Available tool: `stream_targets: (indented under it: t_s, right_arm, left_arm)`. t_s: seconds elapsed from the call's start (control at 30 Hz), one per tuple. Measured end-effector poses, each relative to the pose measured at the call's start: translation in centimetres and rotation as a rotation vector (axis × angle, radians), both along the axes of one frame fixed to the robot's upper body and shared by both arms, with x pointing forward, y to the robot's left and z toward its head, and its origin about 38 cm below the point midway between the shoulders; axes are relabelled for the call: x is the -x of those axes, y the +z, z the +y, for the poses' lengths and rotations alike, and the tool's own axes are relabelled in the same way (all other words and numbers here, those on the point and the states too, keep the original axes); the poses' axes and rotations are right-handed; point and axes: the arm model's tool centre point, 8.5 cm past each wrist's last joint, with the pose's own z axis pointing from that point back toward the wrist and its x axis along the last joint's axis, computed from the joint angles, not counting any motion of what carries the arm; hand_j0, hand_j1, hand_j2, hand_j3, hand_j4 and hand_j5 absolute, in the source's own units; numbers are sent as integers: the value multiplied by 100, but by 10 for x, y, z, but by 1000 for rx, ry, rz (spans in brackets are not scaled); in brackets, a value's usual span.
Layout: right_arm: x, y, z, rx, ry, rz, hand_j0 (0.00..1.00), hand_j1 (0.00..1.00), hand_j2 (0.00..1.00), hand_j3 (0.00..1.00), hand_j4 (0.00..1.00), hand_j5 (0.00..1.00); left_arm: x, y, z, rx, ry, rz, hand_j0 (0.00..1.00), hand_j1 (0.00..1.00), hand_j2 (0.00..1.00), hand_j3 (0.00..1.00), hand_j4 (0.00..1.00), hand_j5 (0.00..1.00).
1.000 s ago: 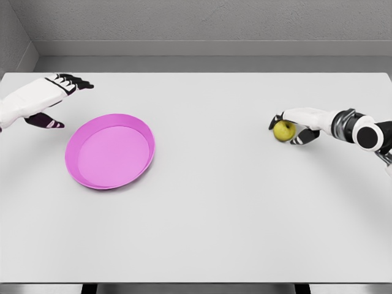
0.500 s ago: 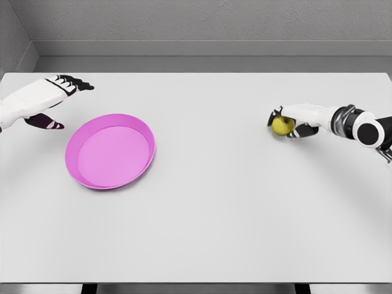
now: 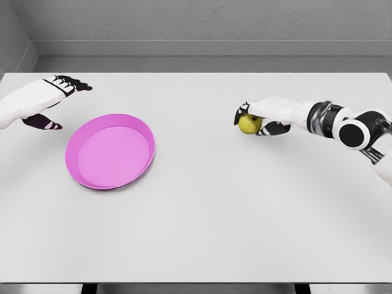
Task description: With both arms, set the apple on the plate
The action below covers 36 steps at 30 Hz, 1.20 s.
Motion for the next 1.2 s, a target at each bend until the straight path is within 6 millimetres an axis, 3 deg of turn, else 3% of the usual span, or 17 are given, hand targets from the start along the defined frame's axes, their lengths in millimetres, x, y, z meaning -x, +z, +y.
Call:
stream_targets:
  t_s: [0.27, 0.47, 0.5, 0.53, 0.57, 0.8, 0.9, 0.97, 1.03, 1.1, 1.2]
  right_arm:
    - [21, -13, 54, -39, 133, 32, 47, 47, 47, 47, 47, 47]
    - [26, -19, 72, -49, 169, 49, 47, 47, 47, 47, 47, 47]
    - [27, -19, 73, -49, 170, 50, 53, 53, 53, 53, 53, 53]
    - [26, -20, 73, -50, 169, 51, 93, 93, 93, 93, 93, 93]
    - [26, -20, 73, -50, 166, 51, 100, 100, 100, 100, 100, 100]
    - [25, -19, 72, -51, 161, 48, 100, 100, 100, 100, 100, 100]
    - [18, -13, 41, -35, 101, 30, 100, 100, 100, 100, 100, 100]
    - [14, -4, -4, -22, 8, 7, 100, 100, 100, 100, 100, 100]
    - [21, -12, -52, -20, -98, 22, 100, 100, 100, 100, 100, 100]
    - [24, -1, -87, -32, -159, -11, 100, 100, 100, 100, 100, 100]
    - [26, 24, -119, -52, -181, -84, 100, 100, 100, 100, 100, 100]
  left_arm:
    - [0, 1, 0, -1, 0, -1, 100, 100, 100, 100, 100, 100]
    - [0, 1, -1, 0, -2, -2, 100, 100, 100, 100, 100, 100]
    - [0, 0, -1, 0, -2, -1, 100, 100, 100, 100, 100, 100]
    - [0, 0, -1, 1, -3, -1, 100, 100, 100, 100, 100, 100]
    - [0, 0, -2, 1, -4, -1, 100, 100, 100, 100, 100, 100]
    - [0, 0, -2, 2, -6, -1, 100, 100, 100, 100, 100, 100]
    - [0, 1, -2, 6, -5, -3, 100, 100, 100, 100, 100, 100]
    - [0, 2, -1, 8, -2, -3, 100, 100, 100, 100, 100, 100]
    - [1, 0, 1, 11, 4, -1, 100, 100, 100, 100, 100, 100]
    - [0, 1, -1, 8, 1, -1, 100, 100, 100, 100, 100, 100]
    - [-2, 7, -26, 2, -65, 0, 100, 100, 100, 100, 100, 100]
